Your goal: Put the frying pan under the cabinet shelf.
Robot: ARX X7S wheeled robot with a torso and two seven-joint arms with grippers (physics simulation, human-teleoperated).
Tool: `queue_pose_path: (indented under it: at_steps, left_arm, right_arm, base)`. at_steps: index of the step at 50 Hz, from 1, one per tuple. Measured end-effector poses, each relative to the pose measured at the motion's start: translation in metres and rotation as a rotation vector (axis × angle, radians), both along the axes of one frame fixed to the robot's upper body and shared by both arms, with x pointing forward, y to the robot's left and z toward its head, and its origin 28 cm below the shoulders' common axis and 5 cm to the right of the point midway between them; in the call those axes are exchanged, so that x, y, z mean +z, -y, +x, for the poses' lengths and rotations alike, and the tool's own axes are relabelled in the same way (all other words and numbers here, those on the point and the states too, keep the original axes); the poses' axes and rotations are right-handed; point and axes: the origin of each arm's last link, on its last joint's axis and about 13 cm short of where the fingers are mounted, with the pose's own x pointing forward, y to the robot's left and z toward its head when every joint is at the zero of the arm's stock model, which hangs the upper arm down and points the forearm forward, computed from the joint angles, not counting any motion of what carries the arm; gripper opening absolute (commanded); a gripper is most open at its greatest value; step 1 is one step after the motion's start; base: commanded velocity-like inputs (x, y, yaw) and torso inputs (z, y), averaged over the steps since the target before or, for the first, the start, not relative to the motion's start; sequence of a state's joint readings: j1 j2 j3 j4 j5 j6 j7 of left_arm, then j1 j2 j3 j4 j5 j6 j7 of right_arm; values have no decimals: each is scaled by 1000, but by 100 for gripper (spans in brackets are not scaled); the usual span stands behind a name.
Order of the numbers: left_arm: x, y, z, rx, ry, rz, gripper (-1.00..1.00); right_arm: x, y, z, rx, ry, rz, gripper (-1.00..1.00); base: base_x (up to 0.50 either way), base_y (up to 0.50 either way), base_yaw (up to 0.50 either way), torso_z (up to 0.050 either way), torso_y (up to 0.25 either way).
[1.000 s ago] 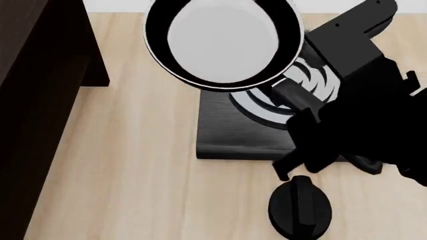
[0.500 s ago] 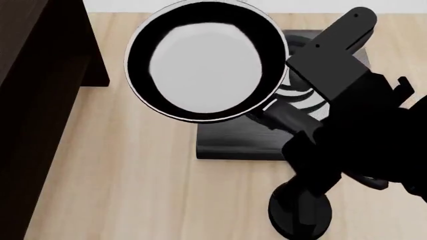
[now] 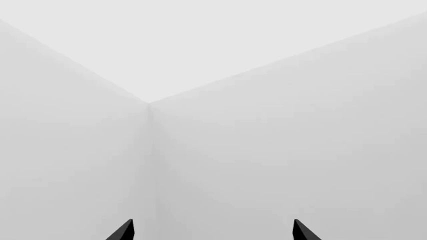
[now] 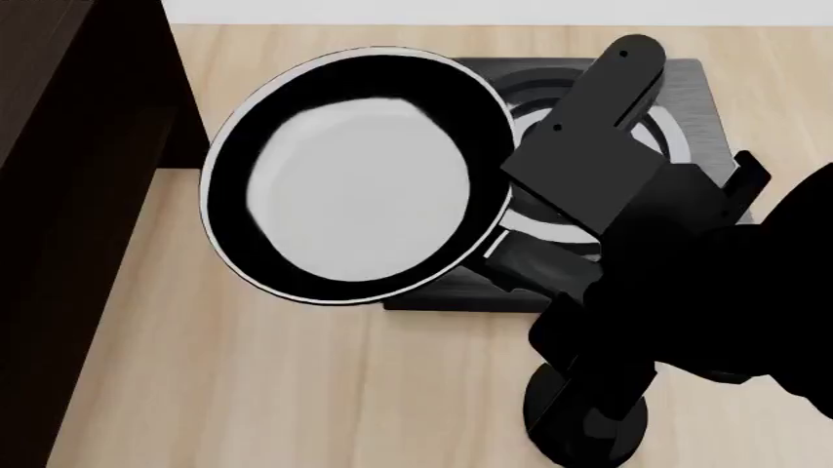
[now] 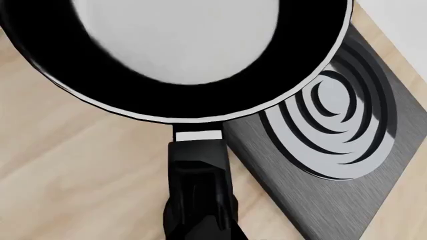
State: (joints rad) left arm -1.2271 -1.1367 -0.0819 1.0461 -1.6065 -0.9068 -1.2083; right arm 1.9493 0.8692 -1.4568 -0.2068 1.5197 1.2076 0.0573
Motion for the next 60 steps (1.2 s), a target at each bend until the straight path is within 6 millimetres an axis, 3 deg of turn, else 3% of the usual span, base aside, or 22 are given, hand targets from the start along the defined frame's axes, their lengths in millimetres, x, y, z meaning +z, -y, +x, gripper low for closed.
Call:
queue_pose_path:
  at_steps: [41, 60]
  left_arm:
    - [-4, 0, -1, -14, -3, -10, 100]
    - [-5, -1, -2, -10, -1, -15, 100]
  right_arm:
    - [-17, -37, 4, 214, -69, -98, -100]
    - [-30, -41, 5, 242, -105, -112, -100]
  base:
    - [0, 0, 0, 0, 1]
    - [0, 0, 0, 1, 1]
